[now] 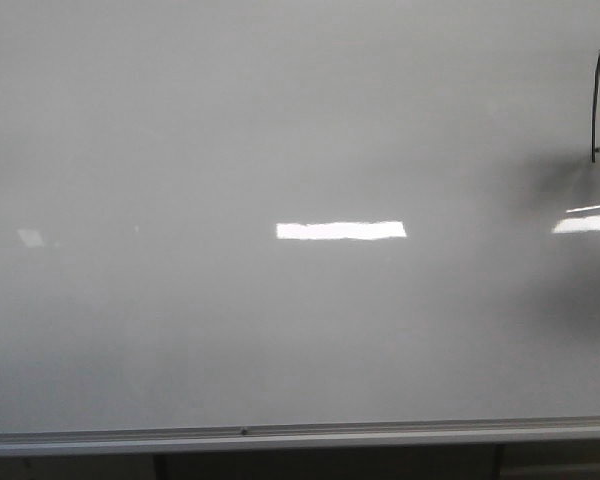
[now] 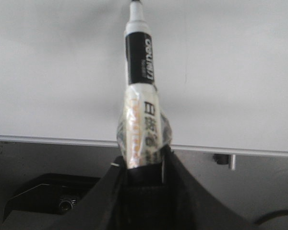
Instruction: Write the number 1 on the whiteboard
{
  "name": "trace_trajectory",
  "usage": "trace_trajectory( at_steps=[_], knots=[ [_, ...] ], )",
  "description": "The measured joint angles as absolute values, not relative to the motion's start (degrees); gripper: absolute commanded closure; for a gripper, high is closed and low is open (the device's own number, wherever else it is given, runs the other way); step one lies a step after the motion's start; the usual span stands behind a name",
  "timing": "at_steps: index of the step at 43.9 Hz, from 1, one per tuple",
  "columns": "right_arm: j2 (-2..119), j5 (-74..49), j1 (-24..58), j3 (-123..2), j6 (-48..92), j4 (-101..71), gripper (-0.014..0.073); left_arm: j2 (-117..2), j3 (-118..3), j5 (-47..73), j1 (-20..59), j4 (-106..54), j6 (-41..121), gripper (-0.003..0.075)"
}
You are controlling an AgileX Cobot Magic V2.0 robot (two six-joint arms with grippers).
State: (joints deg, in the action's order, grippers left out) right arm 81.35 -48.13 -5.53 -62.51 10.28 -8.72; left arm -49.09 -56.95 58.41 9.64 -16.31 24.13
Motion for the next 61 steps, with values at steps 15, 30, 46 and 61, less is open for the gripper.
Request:
trace_trajectory(
  at_steps=[15,30,46,61],
  knots=[
    [64.36,-57.46,12.30,-62.63,26.04,-8.43,0.0581,-49.57,-60.16,62.01,15.81,-21.93,36.52,0.0218],
    [62.01,-68.86,28.81,-62.63,43.30,-17.81,0.0581,-56.68,-63.74,62.68,35.43,-22.64,42.67,0.0218],
    [62.01,-69.08,30.24,-62.63,46.94,-22.65,0.0581,-70.26,-71.04,59.37,50.99,-22.07,43.28,0.0218],
    [62.01,-69.08,30.24,-62.63,47.04,-22.78,0.0581,-80.67,-75.62,57.27,53.02,-22.96,43.28,0.0247]
  ],
)
